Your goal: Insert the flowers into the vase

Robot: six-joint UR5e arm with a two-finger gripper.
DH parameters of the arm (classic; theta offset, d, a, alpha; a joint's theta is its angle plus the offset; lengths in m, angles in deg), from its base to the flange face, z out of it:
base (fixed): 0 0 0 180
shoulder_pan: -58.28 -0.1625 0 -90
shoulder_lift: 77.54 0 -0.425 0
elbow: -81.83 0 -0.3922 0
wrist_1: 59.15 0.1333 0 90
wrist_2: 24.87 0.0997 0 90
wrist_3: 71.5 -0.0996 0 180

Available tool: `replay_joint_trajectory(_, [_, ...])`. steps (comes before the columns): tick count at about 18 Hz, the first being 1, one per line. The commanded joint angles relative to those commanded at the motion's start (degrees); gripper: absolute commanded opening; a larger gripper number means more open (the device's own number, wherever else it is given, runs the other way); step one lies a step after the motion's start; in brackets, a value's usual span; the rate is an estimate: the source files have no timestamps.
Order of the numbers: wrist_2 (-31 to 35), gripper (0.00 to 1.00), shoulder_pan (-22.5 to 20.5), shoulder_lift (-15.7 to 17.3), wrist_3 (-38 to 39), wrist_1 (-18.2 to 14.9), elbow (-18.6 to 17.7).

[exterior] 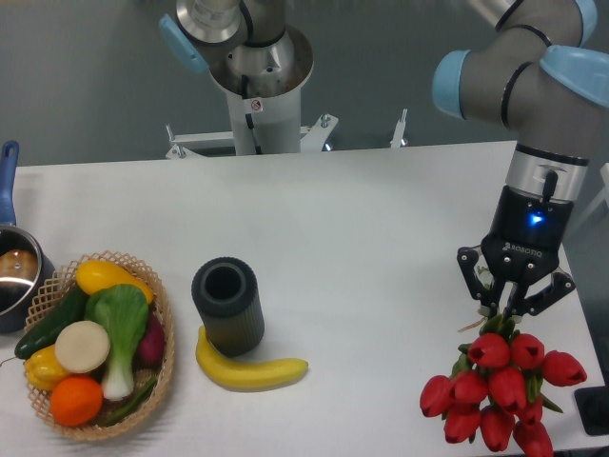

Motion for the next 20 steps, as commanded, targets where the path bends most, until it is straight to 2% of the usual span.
replay_joint_trajectory(2, [-2.4,0.21,0.6,0.4,0.0,0.3,-0.1])
replay_joint_trajectory(7, [-14.0,0.21,2.6,0.4,-0.4,1.0,-0.4])
replay_joint_trajectory(9, [-18.1,0.21,3.8,0.4,-0.4,2.8,-1.3])
replay_joint_trajectory(11, [-22.2,0.21,4.4,0.4,-0.6,3.2,-2.6])
replay_joint_trajectory(13, [-24.4,0.21,5.6,2.0,-1.8,3.3,-4.0])
replay_joint_trajectory(15, [-25.7,0.21,6.9,3.0,-2.4,3.3,-6.9])
replay_joint_trajectory(17, [-28.9,0.21,7.3,6.2,-4.1,3.3,-11.1])
replay_joint_trajectory(20, [-30.3,0.21,9.0,9.9,-7.9,3.3,-17.7])
